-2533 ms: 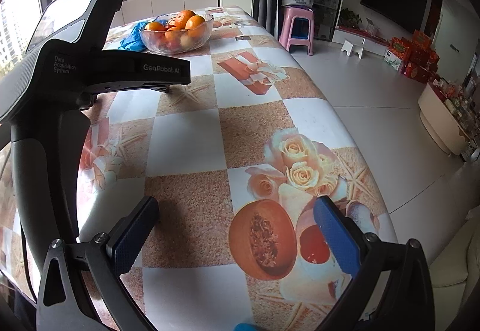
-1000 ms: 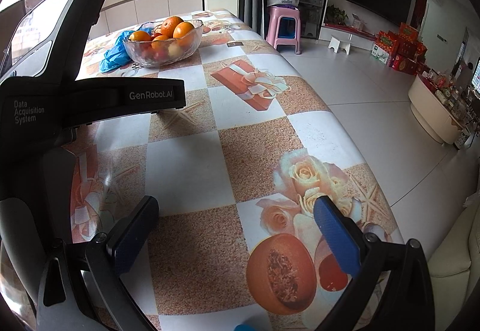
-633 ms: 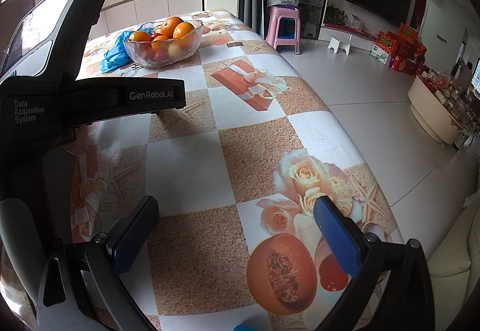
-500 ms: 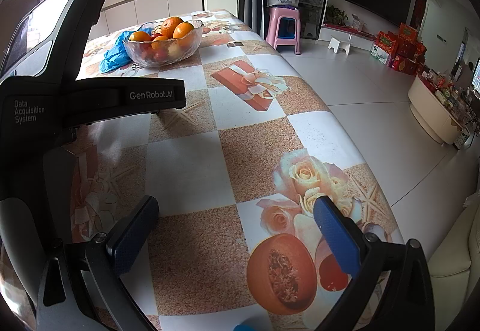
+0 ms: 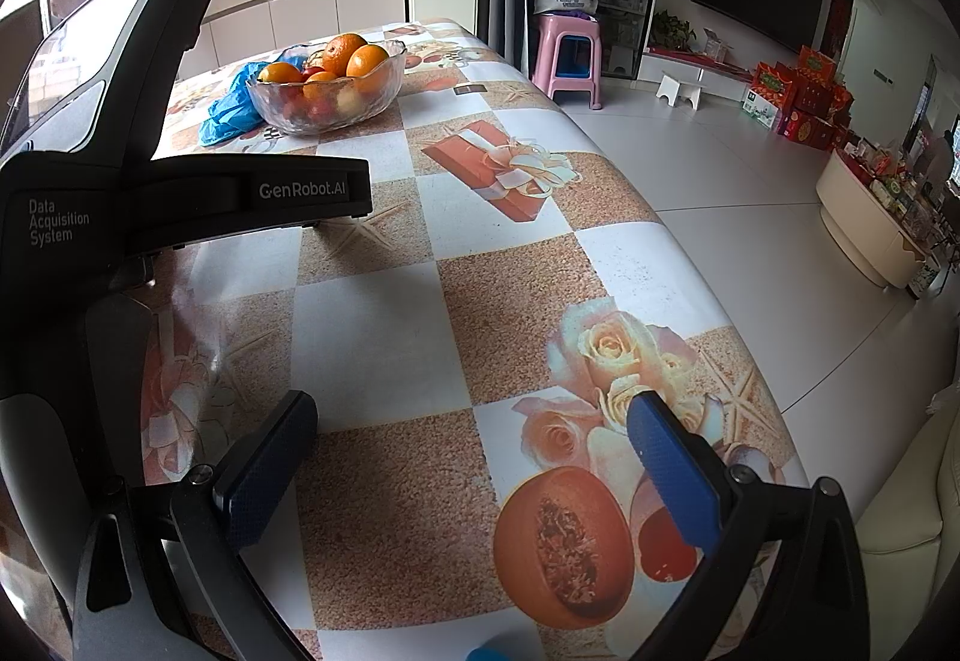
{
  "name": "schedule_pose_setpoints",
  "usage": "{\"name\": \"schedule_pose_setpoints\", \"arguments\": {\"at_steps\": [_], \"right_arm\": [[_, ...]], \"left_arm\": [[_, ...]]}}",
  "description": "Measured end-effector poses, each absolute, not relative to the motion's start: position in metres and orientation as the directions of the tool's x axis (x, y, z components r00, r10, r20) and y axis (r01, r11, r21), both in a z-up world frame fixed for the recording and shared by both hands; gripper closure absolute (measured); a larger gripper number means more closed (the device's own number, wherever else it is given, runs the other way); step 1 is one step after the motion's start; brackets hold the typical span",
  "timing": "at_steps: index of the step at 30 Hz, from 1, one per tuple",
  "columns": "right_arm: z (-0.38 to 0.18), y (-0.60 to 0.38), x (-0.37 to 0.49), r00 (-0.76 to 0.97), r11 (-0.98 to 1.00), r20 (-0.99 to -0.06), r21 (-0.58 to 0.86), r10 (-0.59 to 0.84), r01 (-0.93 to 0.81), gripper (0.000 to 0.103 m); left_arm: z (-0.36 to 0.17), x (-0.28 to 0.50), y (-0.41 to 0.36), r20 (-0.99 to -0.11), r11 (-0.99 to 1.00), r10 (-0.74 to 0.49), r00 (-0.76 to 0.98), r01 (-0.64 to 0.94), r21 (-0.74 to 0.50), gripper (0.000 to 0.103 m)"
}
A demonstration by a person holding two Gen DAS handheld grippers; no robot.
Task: Organize fruits
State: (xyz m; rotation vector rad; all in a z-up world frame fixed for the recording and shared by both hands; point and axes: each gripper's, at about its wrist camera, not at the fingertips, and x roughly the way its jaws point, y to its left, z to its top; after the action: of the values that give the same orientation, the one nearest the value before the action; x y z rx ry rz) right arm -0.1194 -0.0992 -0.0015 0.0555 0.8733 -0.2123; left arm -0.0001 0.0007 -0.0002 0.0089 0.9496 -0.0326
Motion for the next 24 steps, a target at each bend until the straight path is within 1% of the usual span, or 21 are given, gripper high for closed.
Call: {"name": "schedule_pose_setpoints", "arguments": {"at_steps": [24], "right_arm": [[0.0005, -0.0956, -0.119, 0.628, 0.98, -0.762, -0.044, -0.159, 0.195, 0.0]], "left_arm": [[-0.0002, -0.0001, 0.0007, -0.813, 0.999, -0.024, 0.581, 0.032, -0.007, 0.0]]}}
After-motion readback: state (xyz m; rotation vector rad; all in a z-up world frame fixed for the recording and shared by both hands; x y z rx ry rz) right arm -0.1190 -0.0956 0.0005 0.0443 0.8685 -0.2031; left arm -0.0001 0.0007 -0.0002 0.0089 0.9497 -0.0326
